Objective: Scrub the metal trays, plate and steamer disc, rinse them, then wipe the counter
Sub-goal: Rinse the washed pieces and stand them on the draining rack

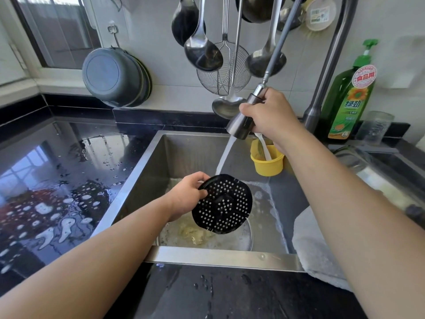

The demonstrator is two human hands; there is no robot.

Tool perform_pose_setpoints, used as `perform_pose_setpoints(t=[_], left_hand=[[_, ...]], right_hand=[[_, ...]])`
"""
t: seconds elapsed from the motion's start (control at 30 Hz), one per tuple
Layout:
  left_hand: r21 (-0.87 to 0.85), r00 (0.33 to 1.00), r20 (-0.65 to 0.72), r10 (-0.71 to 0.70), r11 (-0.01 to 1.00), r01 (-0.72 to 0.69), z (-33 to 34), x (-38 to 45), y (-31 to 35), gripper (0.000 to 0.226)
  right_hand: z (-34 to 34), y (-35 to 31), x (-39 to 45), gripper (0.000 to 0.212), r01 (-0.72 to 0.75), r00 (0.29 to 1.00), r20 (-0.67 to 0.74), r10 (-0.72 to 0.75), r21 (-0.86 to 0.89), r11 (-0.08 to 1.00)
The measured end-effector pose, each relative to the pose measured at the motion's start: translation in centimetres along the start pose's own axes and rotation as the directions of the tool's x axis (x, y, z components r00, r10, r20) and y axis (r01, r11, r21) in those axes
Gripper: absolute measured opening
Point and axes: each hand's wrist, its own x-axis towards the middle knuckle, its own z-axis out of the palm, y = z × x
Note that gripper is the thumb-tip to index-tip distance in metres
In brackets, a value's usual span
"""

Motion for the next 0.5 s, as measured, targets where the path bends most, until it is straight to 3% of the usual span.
perform_pose_setpoints(t=[0.2,0.5], left_hand=[[-0.046,1.0,-0.027,0.013,0.999,-0.014,-0.21,-0.07,0.06,0.026],[-0.289,1.0,-0.021,0.018,0.957,-0.023,-0.76,0.06,0.07,0.043]], right_hand=[[0.12,-0.18,-0.09,0.029,0.001,1.0,0.014,-0.002,0.027,1.0],[0.42,-0.77,-0.16,0.022,-0.014,0.997,0.081,0.003,0.136,0.991]])
